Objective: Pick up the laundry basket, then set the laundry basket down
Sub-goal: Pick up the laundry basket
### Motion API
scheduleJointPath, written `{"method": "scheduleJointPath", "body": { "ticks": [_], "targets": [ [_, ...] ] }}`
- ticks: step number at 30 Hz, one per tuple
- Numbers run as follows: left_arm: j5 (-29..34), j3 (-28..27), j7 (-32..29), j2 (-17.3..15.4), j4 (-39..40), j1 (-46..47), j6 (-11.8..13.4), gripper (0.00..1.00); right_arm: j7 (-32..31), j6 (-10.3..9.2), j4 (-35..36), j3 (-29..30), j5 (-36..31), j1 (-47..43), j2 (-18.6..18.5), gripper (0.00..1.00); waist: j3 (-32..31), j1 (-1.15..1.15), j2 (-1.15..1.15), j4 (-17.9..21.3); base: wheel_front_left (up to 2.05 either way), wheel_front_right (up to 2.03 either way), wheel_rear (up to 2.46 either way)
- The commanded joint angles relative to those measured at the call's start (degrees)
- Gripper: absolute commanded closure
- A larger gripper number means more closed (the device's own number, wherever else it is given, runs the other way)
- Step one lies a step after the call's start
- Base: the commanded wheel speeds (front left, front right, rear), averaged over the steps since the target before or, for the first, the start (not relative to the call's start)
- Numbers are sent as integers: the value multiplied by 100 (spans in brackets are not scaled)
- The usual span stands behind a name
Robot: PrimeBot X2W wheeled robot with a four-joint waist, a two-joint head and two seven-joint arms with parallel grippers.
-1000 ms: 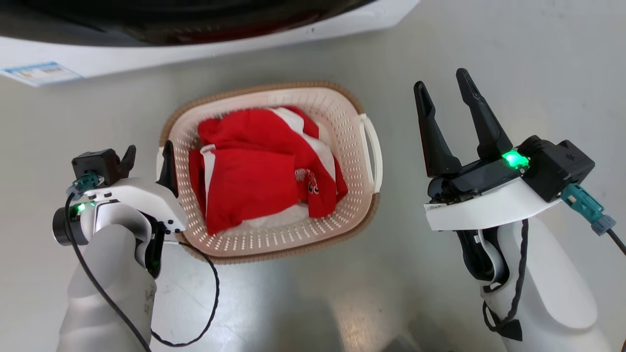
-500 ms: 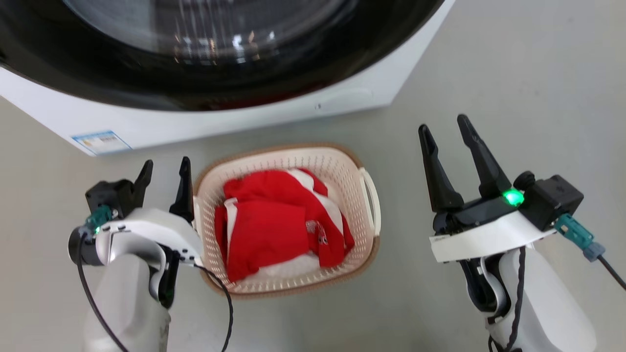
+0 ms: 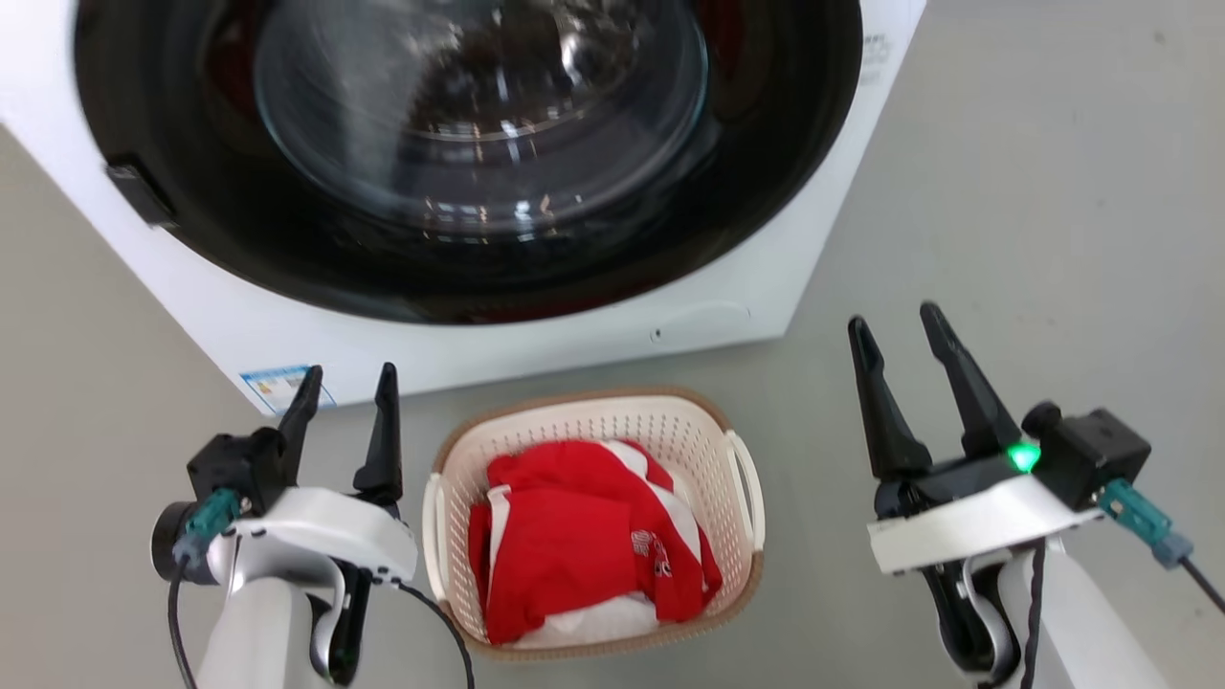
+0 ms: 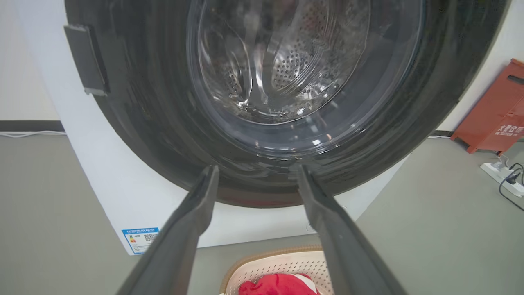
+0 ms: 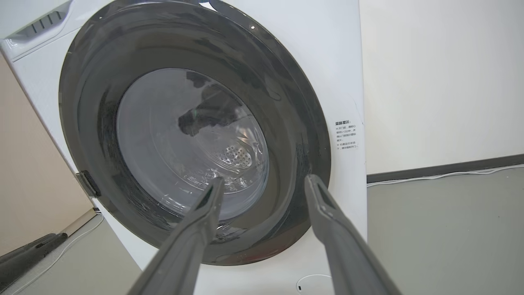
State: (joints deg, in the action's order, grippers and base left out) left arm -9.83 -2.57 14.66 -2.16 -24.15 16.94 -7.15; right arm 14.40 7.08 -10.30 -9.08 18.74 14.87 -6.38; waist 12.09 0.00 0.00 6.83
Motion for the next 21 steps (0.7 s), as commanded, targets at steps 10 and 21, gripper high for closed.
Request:
{"method": "scheduleJointPath", "body": {
  "ticks": [10,21],
  "targets": [
    [-226,70,34,-73,895,-688,-28,0,60,41,95,32,12,-432,-80,0,-731,0,0,-224,0,0,0],
    [-108,201,34,-73,1521,-1106,221,0,60,41,106,144,-95,-645,-144,0,-964,0,0,-286,0,0,0]
  ]
}}
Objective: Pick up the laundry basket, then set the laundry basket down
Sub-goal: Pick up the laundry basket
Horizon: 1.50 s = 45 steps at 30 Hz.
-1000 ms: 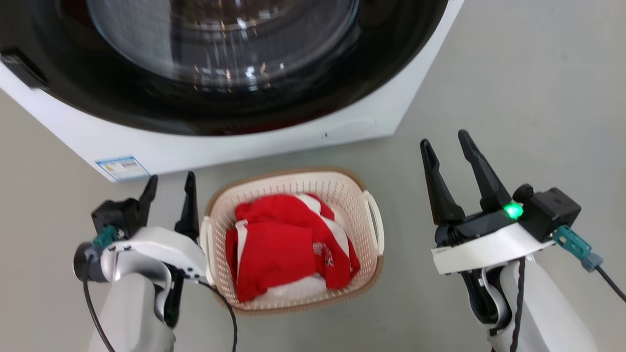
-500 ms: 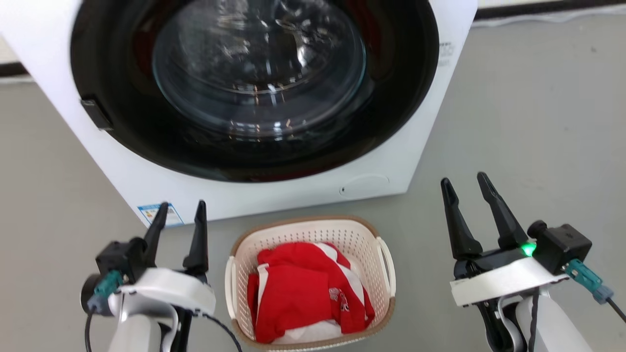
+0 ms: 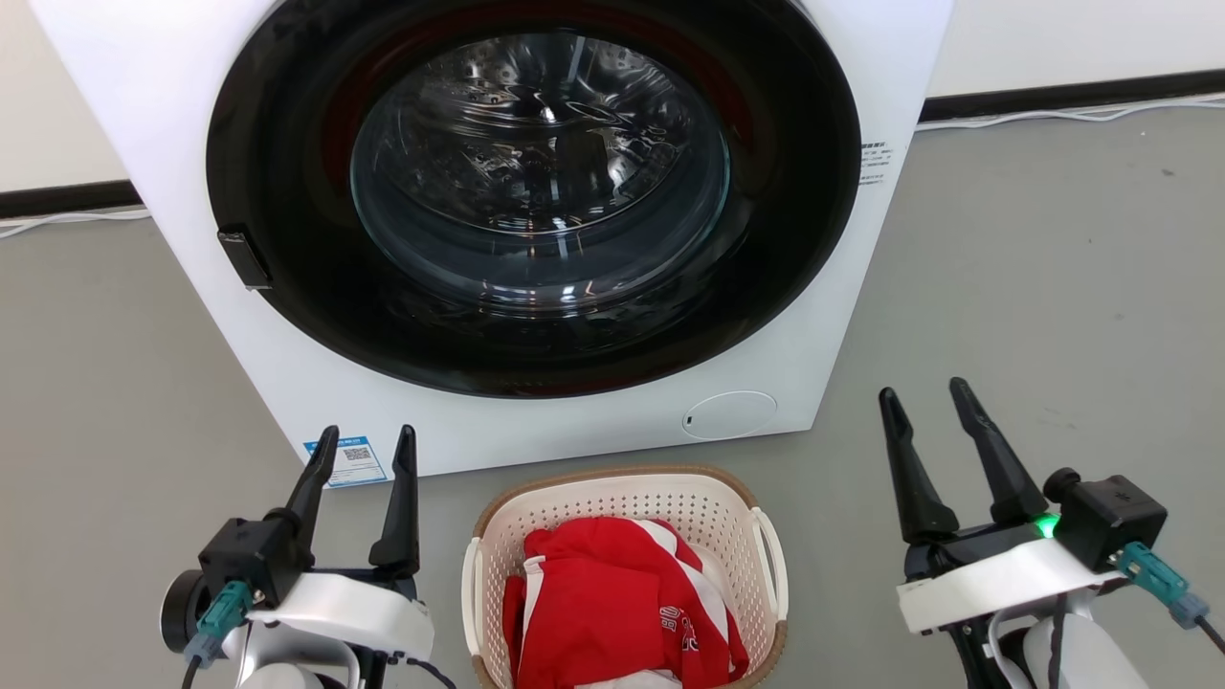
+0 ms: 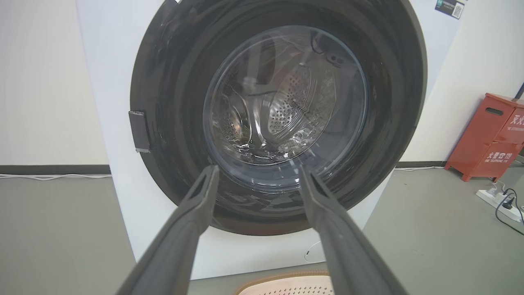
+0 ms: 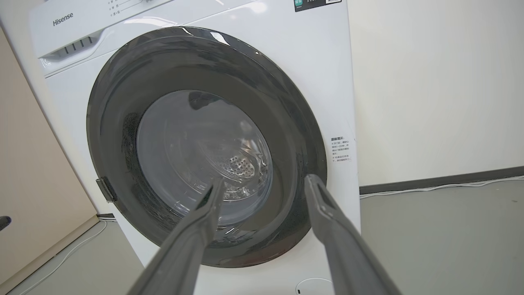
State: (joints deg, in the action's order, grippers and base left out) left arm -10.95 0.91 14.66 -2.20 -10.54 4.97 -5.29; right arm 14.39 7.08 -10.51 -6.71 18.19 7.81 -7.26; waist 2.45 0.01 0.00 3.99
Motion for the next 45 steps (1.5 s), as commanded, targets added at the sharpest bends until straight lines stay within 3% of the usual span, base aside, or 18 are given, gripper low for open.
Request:
{"method": "scheduleJointPath", "body": {
  "ticks": [1,17,45],
  "targets": [
    [20,-132,34,-68,174,67,57,0,61,41,131,-73,-65,51,-59,0,-9,-1,0,-8,0,0,0],
    [2,-141,34,-68,348,-59,257,0,61,41,123,217,-208,51,-26,0,78,-1,0,11,0,0,0],
    [-43,-104,34,-68,309,120,281,0,61,41,149,193,-201,171,-26,0,437,-1,0,10,0,0,0]
  ]
}}
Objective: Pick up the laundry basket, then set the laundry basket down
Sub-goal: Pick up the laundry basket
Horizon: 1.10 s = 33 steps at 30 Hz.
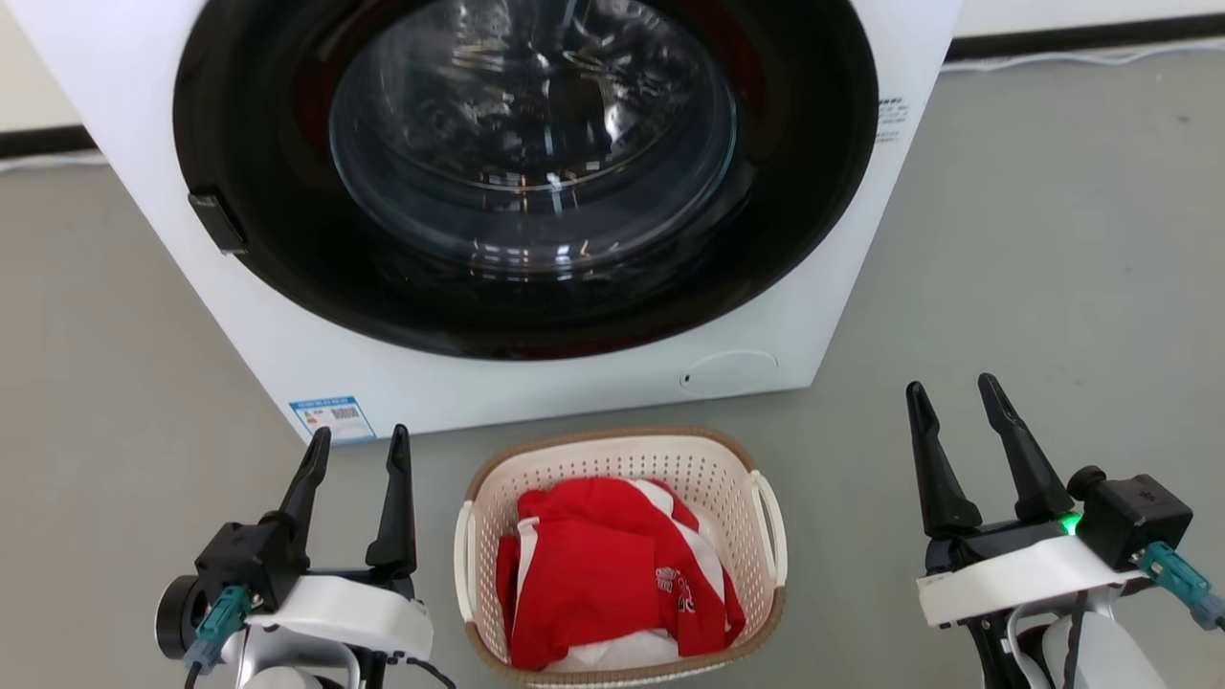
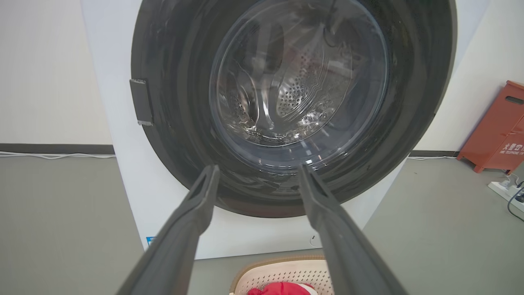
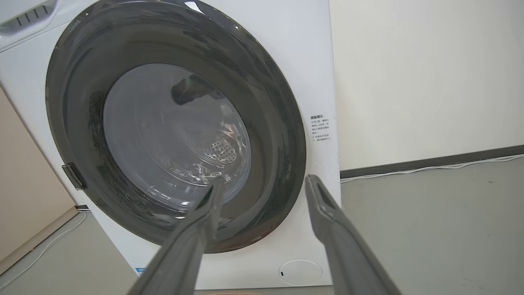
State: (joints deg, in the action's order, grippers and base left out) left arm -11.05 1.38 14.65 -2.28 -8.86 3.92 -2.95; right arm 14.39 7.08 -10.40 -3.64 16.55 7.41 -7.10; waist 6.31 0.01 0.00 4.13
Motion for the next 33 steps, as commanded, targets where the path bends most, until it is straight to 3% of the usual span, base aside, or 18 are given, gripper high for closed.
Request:
{"method": "scheduleJointPath", "body": {
  "ticks": [1,15,33],
  "targets": [
    [-36,-144,35,-60,133,250,45,0,61,41,139,-113,-36,230,-47,0,103,-1,0,-5,0,0,0],
    [40,-151,35,-60,-235,747,-42,0,61,41,-12,-323,23,685,-6,0,985,-1,0,75,0,0,0],
    [336,-400,35,-75,-1689,2054,-315,0,61,41,-1106,-602,197,1685,-133,0,2586,-1,0,19,0,0,0]
  ]
}}
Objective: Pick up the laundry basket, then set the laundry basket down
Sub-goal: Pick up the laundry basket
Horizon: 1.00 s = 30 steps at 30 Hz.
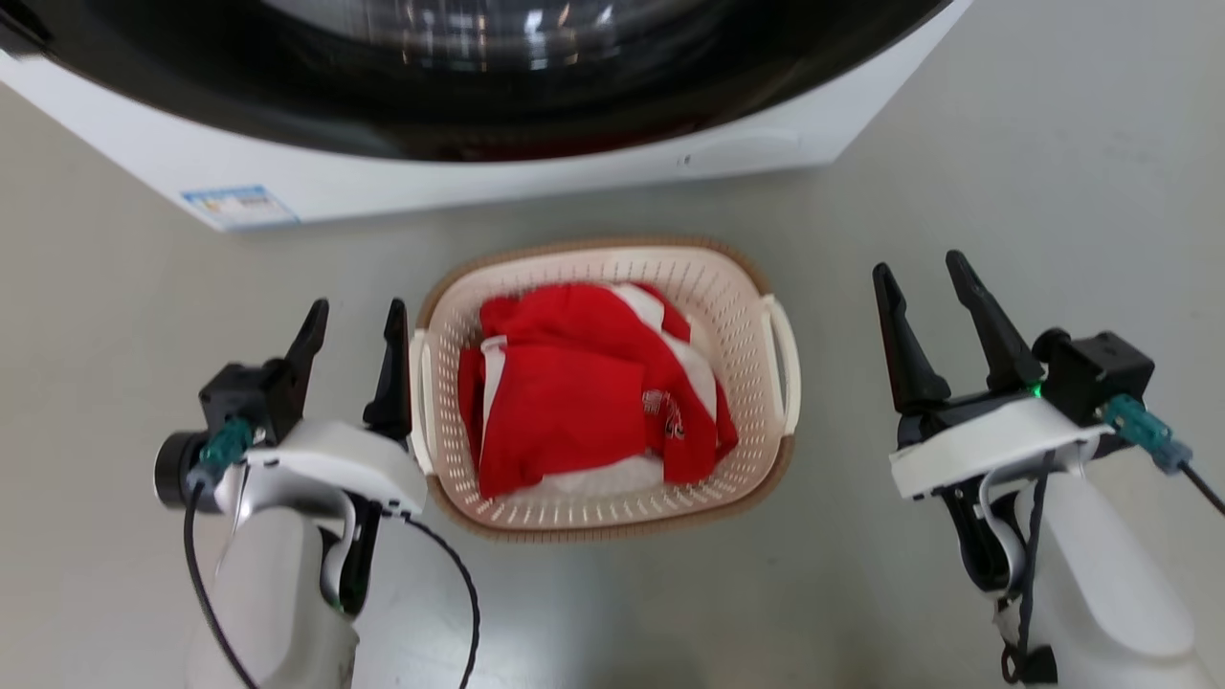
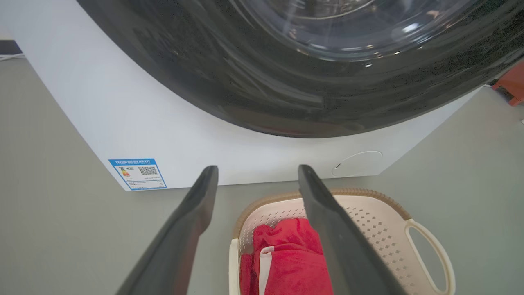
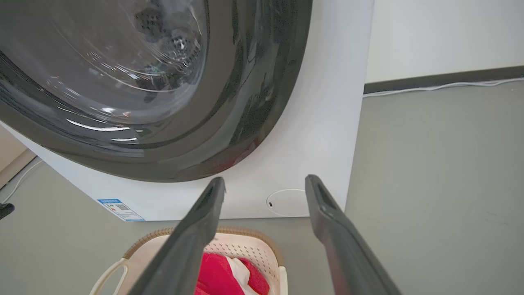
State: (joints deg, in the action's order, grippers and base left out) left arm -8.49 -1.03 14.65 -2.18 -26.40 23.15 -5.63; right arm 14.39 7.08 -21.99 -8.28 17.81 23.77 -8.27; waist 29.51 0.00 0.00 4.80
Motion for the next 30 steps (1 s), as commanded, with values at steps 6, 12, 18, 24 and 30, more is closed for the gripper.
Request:
{"method": "scheduleJointPath", "body": {
  "ticks": [6,12,18,24,30],
  "targets": [
    [57,-114,35,-81,-719,622,-115,0,61,41,-649,-237,229,424,-46,0,693,0,0,-155,0,0,0],
    [51,-45,35,-79,-1387,980,-145,0,61,41,-1192,-360,372,696,-15,0,965,0,0,-177,0,0,0],
    [38,45,35,-81,-2028,1486,-167,0,61,41,-1660,-510,525,1054,3,0,1395,0,0,-203,0,0,0],
    [15,189,35,-149,-2704,1977,-179,0,61,41,-2049,-845,610,1431,-8,0,1856,0,0,-200,0,0,0],
    [-91,227,35,-221,-3345,2449,-183,0,61,41,-2427,-1253,736,1802,20,0,2213,0,0,-163,0,0,0]
  ]
}}
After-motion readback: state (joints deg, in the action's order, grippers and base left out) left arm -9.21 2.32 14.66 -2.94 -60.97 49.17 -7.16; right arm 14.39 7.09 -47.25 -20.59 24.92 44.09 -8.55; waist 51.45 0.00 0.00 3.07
